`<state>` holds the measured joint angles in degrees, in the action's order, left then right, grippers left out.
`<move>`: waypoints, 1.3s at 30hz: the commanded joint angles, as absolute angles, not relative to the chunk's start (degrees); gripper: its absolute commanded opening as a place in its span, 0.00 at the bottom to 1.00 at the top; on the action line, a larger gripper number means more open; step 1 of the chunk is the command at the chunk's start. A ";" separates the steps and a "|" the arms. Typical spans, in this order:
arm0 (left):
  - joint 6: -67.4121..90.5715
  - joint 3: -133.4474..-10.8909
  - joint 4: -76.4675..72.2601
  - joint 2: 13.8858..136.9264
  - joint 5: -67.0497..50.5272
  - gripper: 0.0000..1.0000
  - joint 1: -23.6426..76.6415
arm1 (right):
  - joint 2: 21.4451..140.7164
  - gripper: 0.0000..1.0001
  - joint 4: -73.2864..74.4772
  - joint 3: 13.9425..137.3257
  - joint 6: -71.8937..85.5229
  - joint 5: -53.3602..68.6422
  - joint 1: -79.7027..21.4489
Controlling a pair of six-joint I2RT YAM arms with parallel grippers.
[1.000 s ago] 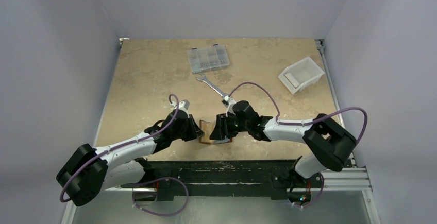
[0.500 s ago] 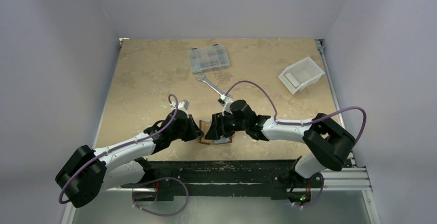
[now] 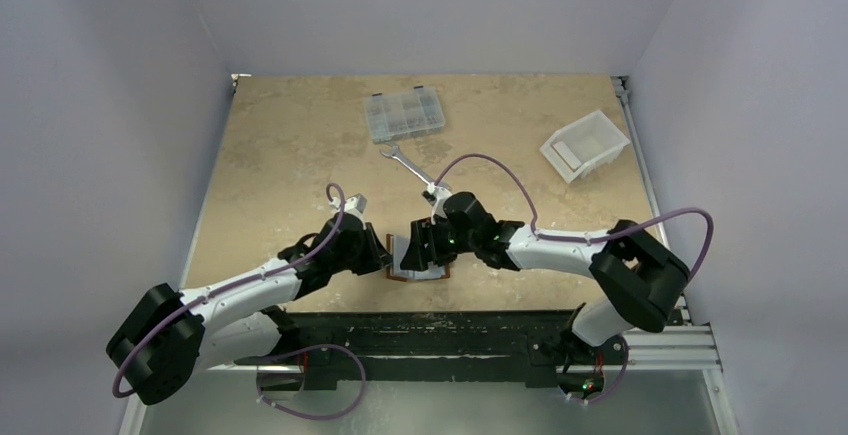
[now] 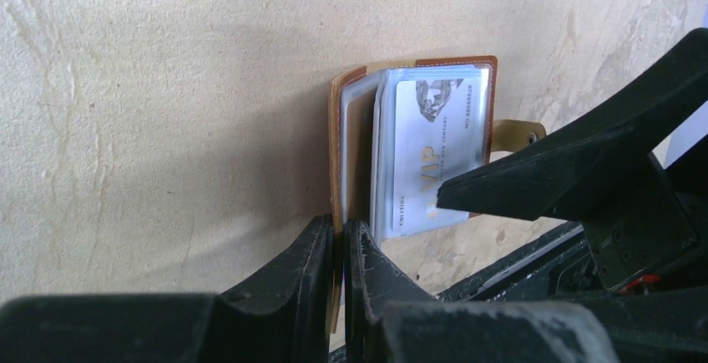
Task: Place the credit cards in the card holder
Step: Open the card holder at the center of the board.
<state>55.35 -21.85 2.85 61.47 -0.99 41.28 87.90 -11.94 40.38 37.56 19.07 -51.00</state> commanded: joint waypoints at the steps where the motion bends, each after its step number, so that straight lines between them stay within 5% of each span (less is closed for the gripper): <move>1: 54.74 -23.47 4.45 59.83 -0.26 0.05 41.45 | 83.36 0.68 -2.49 42.35 34.38 10.72 -51.03; 39: 54.91 -23.38 2.42 62.10 -1.17 0.05 41.41 | 82.67 0.68 -10.22 37.21 38.90 14.84 -50.54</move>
<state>55.33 -22.06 3.07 62.39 -1.13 41.30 84.58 -4.69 36.95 37.87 11.77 -50.50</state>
